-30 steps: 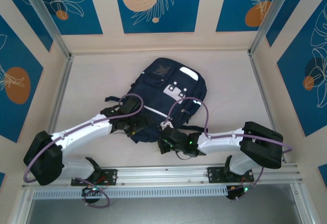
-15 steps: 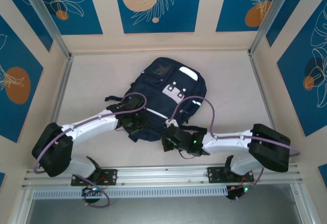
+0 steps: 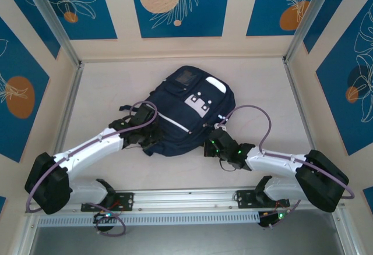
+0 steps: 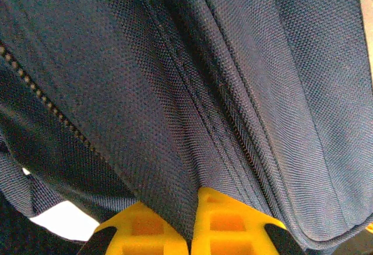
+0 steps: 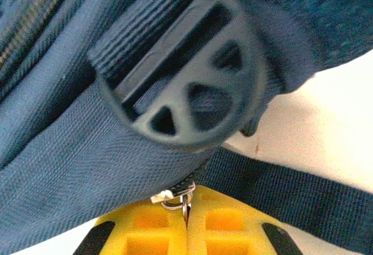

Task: Pack the student bag
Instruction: Zip the student bag at the center of the table, then rotate the student bag at the center of the table.

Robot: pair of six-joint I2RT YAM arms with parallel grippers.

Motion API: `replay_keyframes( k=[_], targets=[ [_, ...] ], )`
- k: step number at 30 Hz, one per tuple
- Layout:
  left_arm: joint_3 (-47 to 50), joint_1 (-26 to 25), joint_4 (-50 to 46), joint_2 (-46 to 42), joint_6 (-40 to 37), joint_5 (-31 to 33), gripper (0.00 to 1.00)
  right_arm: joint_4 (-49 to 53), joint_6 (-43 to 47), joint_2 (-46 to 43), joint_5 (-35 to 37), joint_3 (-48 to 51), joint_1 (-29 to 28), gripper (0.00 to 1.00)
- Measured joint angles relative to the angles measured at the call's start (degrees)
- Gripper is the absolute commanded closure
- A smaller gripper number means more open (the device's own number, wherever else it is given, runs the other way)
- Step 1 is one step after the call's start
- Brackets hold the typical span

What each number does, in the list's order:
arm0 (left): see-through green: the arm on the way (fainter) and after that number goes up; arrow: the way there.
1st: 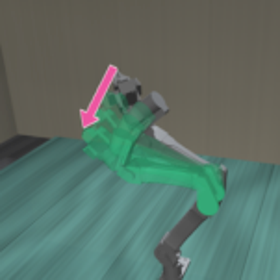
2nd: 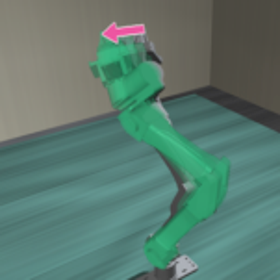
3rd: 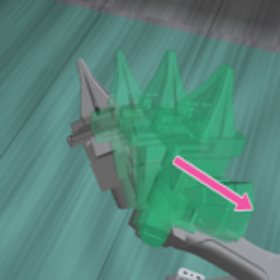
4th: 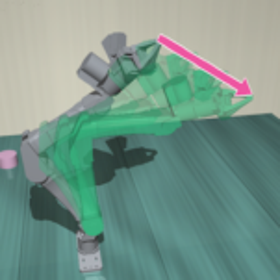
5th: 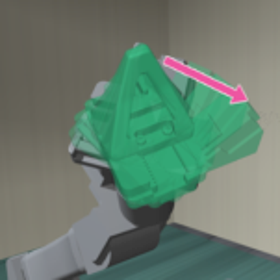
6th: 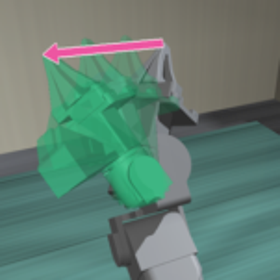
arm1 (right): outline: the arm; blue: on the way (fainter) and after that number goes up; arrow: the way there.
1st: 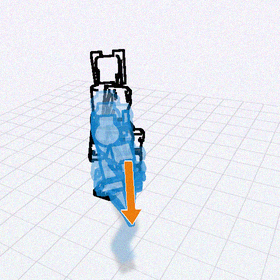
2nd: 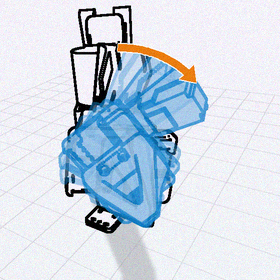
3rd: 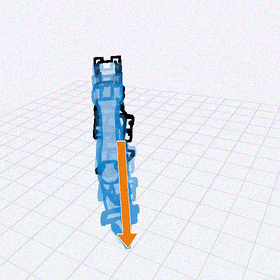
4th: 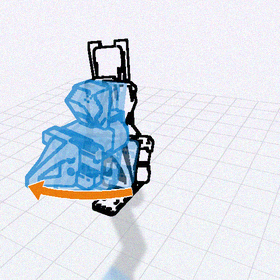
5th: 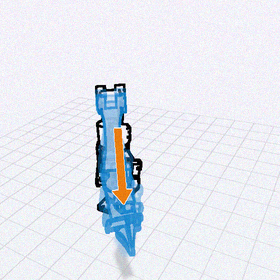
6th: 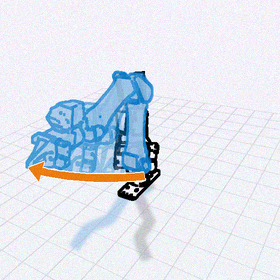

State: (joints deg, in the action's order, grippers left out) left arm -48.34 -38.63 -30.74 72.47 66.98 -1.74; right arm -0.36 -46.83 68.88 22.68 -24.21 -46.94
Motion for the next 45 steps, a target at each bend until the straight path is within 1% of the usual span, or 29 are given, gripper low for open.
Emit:
replay_keyframes(
  k=[7, 8, 9, 11, 12, 15, 17, 19, 20, 23, 25, 29, 31, 34, 36, 38, 42, 45],
  targets=[
    [0.46, 0.0, 1.18, 0.0, 0.02, -1.18, 1.0, 0.68, -0.15, -0.15, -4.28, -0.07, 5.79, 1.0],
    [0.52, -0.02, 1.51, 0.0, 0.0, -1.55, 1.0, 0.85, -0.17, -0.11, -5.2, -0.2, 7.23, 0.97],
    [0.55, -0.02, 1.86, 0.0, 0.02, -1.84, 1.0, 0.96, -0.22, -0.07, -5.95, -0.28, 8.44, 0.9],
    [0.61, -0.02, 2.4, 0.0, 0.0, -2.25, 1.0, 1.11, -0.35, -0.07, -6.69, -0.5, 9.27, 0.67],
    [0.74, -0.09, 2.69, -0.02, 0.02, -2.29, 1.0, 2.67, -0.57, 0.44, -7.17, -1.27, 9.99, 0.61],
    [1.44, -0.61, 2.84, -0.26, -0.02, -1.49, 1.0, 8.31, -0.17, 3.37, -5.25, -5.84, 13.42, 0.51],
    [1.53, -1.36, 2.91, -0.24, -0.2, -0.87, 1.0, 11.17, -0.31, 2.67, -3.13, -7.08, 14.32, 0.44],
    [1.53, -2.47, 3.37, 0.24, -0.79, -0.48, 1.0, 13.88, -1.07, 0.11, -1.57, -7.19, 14.27, 0.29],
    [1.53, -3.28, 3.78, 1.07, -1.16, -0.33, 1.0, 15.32, -1.42, -1.77, -0.9, -7.17, 14.27, 0.25],
    [1.46, -5.88, 5.2, 4.85, -2.08, -0.48, 1.0, 17.51, -1.44, -9.38, -0.13, -6.43, 14.27, 0.19],
    [1.22, -7.56, 6.51, 7.5, -3.32, -1.46, 0.97, 17.97, -0.96, -14.45, -0.37, -5.35, 14.27, 0.19],
    [-0.22, -10.73, 8.81, 11.21, -7.54, -4.13, 0.91, 20.72, -0.22, -22.12, -0.52, -3.96, 14.29, 0.26],
    [-1.4, -12.15, 8.94, 12.66, -9.99, -5.4, 0.86, 22.6, -0.46, -24.41, -0.02, -3.8, 14.53, 0.29],
    [-2.97, -13.64, 8.85, 14.03, -13.6, -7.34, 0.8, 25.24, -2.03, -25.57, 1.25, -3.82, 15.78, 0.3],
    [-3.96, -14.4, 8.44, 14.71, -15.91, -8.41, 0.76, 27.28, -4.26, -24.5, 2.16, -3.91, 17.42, 0.3],
    [-5.31, -15.04, 7.39, 15.56, -17.84, -9.44, 0.74, 29.0, -6.32, -21.94, 2.71, -4.35, 19.43, 0.31],
    [-8.11, -16.76, 6.05, 17.46, -20.7, -10.27, 0.73, 31.76, -10.4, -11.82, 3.45, -7.43, 23.58, 0.4],
    [-9.29, -17.94, 5.86, 18.4, -22.23, -10.29, 0.69, 31.04, -12.72, -4.52, 2.67, -8.96, 27.32, 0.45]
  ],
)
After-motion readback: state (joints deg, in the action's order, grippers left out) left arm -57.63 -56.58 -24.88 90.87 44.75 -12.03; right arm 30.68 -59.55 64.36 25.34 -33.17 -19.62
